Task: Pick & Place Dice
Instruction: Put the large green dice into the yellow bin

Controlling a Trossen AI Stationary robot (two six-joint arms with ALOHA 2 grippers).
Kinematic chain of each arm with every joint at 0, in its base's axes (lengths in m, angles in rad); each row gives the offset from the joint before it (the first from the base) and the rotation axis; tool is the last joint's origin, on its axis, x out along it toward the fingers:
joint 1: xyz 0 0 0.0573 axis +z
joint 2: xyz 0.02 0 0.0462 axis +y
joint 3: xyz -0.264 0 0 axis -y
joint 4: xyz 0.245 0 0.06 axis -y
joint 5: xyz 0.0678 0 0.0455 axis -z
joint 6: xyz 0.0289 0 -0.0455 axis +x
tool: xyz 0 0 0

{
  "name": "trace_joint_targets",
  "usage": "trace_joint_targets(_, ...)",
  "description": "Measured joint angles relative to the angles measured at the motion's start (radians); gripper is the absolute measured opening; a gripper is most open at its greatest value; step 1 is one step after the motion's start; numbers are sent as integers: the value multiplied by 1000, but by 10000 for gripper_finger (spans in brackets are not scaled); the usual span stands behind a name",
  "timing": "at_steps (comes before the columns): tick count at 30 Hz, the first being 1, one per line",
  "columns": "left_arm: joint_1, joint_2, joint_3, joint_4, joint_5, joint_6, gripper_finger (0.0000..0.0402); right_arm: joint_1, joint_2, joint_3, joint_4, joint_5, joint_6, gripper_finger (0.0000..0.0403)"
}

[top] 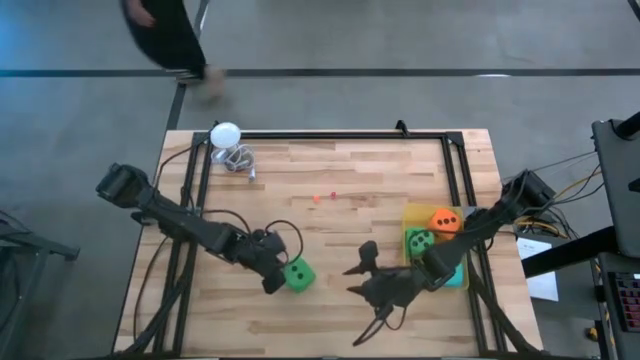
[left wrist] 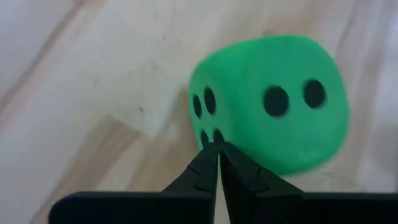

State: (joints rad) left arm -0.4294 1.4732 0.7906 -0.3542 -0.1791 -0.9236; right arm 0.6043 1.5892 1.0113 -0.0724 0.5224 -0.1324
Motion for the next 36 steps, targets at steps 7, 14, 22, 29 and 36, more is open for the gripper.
trace_joint_targets(7, -41, -74, 0, -23, 76, -41, 25, -19, 165, 127, 37, 7, -139, 232)
trace_joint_targets(14, -98, -61, 0, -35, 88, -100, 25, -20, 281, 302, -54, 76, -189, 233)
trace_joint_targets(22, -64, 22, 0, -24, 67, -71, 25, -32, 289, 341, -87, 71, -158, 219)
trace_joint_targets(29, -22, 68, 0, 89, 60, 12, 25, -46, 293, 328, -88, 57, -152, 219)
trace_joint_targets(36, -21, 62, 0, 95, 93, 20, 25, -71, 293, 310, -88, -5, -133, 219)
